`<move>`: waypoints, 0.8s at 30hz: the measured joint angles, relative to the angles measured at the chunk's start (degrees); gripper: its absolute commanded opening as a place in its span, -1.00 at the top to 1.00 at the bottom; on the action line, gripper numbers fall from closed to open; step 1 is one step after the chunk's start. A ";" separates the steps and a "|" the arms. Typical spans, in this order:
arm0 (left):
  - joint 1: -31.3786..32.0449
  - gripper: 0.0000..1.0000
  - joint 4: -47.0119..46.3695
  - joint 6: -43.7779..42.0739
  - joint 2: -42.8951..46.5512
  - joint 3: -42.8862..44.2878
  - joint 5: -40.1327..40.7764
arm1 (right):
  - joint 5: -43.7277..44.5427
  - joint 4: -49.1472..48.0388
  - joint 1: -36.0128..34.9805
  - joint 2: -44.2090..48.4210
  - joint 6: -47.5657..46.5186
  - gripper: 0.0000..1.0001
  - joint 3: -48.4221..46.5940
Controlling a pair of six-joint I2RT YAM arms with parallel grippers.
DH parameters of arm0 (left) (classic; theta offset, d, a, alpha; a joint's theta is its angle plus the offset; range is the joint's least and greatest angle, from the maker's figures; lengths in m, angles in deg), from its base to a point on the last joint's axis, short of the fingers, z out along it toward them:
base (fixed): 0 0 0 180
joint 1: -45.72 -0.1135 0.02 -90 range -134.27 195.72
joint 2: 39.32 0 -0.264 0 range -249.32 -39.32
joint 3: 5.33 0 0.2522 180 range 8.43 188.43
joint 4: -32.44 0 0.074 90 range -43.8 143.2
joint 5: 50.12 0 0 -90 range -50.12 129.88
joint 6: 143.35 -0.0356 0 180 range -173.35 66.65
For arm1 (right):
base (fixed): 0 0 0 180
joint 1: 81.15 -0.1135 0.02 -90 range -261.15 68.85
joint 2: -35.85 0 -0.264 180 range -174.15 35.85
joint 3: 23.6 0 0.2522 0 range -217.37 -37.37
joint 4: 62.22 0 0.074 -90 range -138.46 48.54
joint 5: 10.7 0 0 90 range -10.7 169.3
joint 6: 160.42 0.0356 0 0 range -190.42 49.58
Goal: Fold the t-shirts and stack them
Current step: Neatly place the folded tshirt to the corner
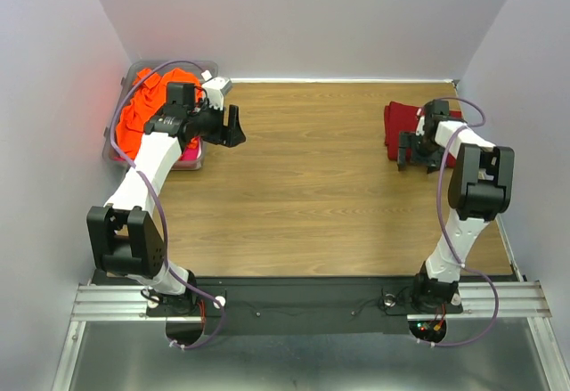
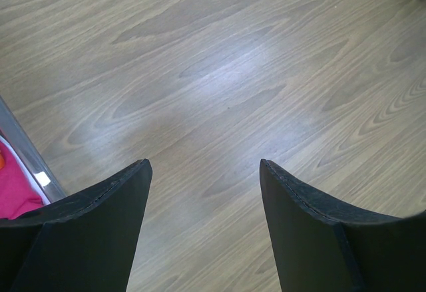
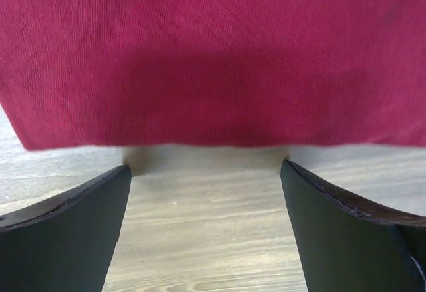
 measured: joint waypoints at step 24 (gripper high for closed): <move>-0.28 -0.56 -0.35 0.22 2.23 -3.15 1.57 | -6.19 1.70 5.77 -16.50 -10.88 -1.00 -24.52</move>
